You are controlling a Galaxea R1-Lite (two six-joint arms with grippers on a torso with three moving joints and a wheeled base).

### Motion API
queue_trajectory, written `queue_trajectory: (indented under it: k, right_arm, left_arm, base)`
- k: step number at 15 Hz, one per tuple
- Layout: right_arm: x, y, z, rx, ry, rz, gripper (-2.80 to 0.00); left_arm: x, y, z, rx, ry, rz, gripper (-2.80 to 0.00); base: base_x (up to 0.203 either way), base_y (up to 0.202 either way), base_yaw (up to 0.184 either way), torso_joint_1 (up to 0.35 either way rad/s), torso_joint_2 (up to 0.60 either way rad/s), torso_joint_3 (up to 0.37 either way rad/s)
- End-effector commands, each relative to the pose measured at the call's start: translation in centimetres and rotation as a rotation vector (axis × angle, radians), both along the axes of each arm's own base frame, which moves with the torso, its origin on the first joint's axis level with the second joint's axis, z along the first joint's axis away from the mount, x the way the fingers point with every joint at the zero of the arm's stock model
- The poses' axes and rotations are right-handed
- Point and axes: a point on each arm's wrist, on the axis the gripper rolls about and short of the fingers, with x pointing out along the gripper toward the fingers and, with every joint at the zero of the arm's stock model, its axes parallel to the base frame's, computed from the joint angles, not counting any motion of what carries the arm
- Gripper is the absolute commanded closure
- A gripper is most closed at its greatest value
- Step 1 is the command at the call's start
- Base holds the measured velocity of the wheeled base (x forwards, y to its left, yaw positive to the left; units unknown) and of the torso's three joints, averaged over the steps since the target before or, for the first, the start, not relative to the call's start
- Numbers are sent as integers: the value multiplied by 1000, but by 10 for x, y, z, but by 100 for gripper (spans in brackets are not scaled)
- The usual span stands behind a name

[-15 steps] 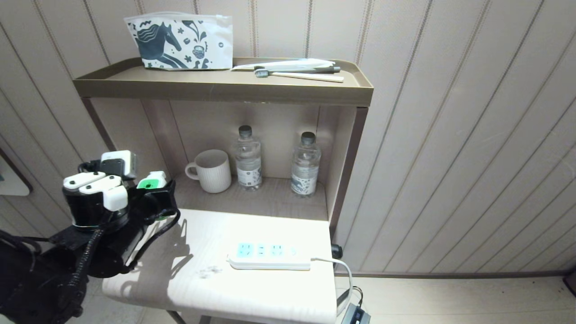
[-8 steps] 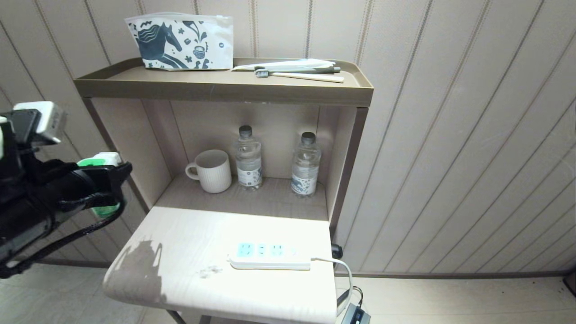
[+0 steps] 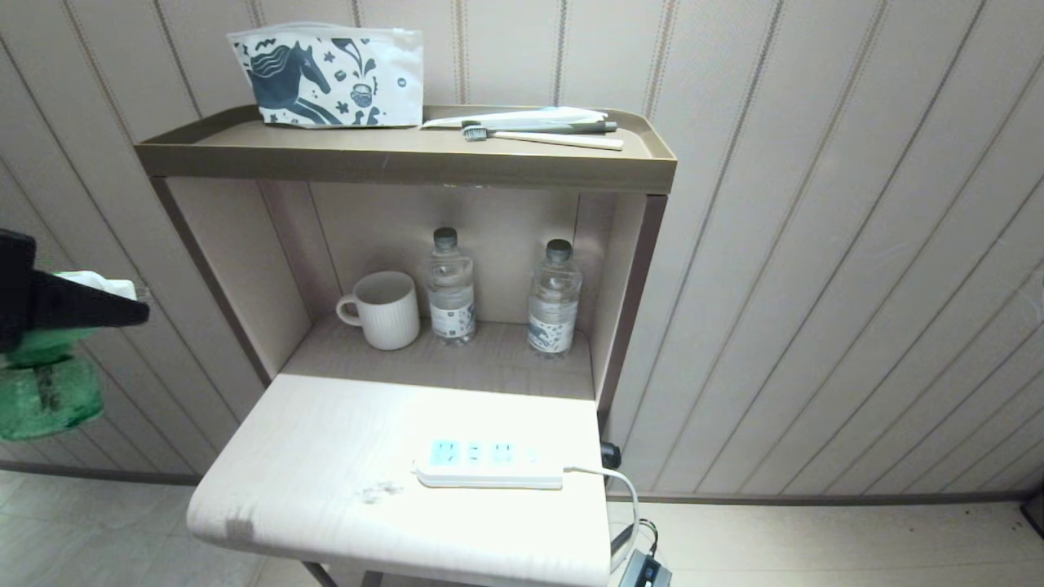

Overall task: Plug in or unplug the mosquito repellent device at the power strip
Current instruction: Insert the plug into the socket

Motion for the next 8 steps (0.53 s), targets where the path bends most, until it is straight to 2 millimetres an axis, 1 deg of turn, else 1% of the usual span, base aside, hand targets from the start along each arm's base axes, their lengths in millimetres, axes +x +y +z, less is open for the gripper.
queue_trajectory:
  k: [1,2,4,7,8]
  right_arm:
    - [0,0,0,0,-1,1,0]
    - [0,0,0,0,-1,1,0]
    - [0,0,0,0,-1,1,0]
    - [0,0,0,0,-1,1,0]
    - [0,0,0,0,-1,1,0]
  left_arm:
    - [24,-14,-4,2,337,-58,0]
    - [36,-21,-8,-24,446,-76,0]
    - [51,-37,-22,-38,619,-112,0]
    - [57,-67,-35,2,695,-197,0]
    - [60,-82,-42,10,715,-212,0]
  base:
    - [0,0,0,0,0,0]
    - [0,0,0,0,0,0]
    - [0,0,0,0,0,0]
    - [0,0,0,0,0,0]
    - [0,0,0,0,0,0]
